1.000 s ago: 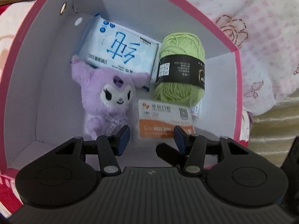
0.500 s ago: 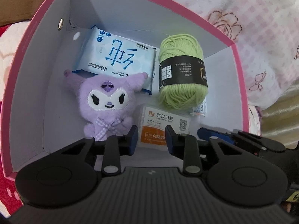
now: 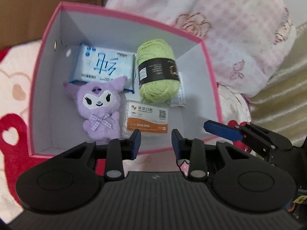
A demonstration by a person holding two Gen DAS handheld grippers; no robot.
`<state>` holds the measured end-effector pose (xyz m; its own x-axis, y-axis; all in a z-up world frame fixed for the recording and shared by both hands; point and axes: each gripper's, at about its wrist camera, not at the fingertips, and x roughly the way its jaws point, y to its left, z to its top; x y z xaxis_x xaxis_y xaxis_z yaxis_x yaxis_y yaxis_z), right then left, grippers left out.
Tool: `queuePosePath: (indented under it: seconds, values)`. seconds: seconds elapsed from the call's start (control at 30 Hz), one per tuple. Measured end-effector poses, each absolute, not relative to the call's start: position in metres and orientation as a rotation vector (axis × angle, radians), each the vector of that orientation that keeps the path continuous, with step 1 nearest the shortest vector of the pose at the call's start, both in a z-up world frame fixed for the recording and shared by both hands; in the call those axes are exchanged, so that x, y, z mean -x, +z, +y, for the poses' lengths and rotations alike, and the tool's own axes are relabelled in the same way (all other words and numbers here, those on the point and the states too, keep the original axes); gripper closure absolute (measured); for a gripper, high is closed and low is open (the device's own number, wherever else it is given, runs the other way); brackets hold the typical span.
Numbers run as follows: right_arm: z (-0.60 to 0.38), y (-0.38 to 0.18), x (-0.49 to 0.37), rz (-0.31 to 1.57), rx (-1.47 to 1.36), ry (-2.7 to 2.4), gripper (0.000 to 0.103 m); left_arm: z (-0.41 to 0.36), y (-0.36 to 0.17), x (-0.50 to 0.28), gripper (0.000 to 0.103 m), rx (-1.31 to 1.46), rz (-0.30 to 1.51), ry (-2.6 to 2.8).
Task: Organize objects
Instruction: 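Open the left tool and withdraw it up from the pink box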
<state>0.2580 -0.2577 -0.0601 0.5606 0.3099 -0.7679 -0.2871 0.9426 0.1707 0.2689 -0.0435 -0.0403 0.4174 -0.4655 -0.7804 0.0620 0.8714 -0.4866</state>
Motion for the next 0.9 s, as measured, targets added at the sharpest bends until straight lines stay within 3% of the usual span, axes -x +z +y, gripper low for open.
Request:
queuePosePath:
  seconds: [0.53, 0.9]
  values:
    - [-0.232, -0.002, -0.180, 0.787, 0.089, 0.374, 0.036, -0.031, 0.047, -0.200, 0.049, 0.216, 1.007, -0.349]
    - [-0.224, 0.021, -0.134, 0.771, 0.122, 0.390, 0.032, -0.021, 0.079, -0.146, 0.042, 0.203, 0.968, -0.399]
